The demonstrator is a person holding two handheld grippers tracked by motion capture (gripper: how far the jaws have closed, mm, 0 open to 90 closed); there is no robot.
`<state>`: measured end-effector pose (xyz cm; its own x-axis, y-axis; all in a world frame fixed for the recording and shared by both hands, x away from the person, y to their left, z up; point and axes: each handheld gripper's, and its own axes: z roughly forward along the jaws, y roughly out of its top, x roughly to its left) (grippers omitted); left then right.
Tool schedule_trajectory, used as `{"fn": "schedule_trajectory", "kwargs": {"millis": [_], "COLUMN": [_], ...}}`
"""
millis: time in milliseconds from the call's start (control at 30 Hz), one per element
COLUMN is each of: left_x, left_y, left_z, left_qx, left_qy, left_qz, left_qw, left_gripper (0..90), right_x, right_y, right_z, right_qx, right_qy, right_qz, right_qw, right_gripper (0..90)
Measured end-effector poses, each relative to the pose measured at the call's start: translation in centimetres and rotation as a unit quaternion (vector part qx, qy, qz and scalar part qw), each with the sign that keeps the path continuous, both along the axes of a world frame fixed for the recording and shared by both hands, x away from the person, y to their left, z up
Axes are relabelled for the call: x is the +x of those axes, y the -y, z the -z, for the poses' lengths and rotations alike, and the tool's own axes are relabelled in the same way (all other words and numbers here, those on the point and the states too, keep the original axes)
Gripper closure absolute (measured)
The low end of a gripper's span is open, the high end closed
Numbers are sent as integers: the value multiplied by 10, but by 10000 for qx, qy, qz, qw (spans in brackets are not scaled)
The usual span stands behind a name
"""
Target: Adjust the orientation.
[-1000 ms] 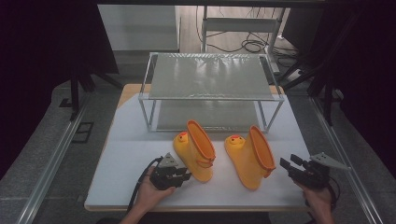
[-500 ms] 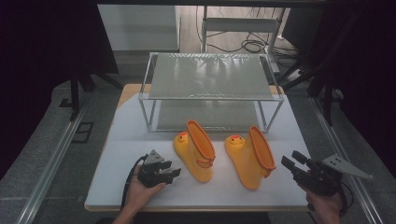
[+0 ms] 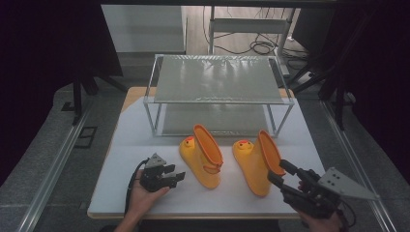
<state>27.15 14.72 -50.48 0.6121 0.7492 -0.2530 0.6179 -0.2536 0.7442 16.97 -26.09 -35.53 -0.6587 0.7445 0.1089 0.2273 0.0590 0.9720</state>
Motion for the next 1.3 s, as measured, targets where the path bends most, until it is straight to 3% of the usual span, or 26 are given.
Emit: {"fn": "schedule_trajectory", "kwargs": {"millis": [133, 433, 767, 867, 1300], "left_x": [0, 2, 3, 2, 5], "left_y": [-1, -6, -13, -15, -21], "left_z": [0, 2, 3, 2, 1], "left_qx": [5, 9, 16, 12, -57], "left_qy": [-2, -45, -49, -27, -53], "left_qz": [-5, -68, -139, -160, -181], "left_qw": [10000, 10000, 9999, 9999, 9998], "left_gripper": [445, 442, 439, 435, 425], "right_x": [0, 12, 21, 26, 40], "right_y": [-32, -68, -90, -96, -115], "right_z": [4, 27, 45, 55, 85], "right_qx": [-184, -438, -619, -609, -945], "right_qy": [-29, -243, -399, -545, -801], "right_qz": [-275, -439, -431, -395, -64], "right_qw": [9994, 9978, 9964, 9959, 9923], "right_gripper": [445, 438, 433, 423, 369]}}
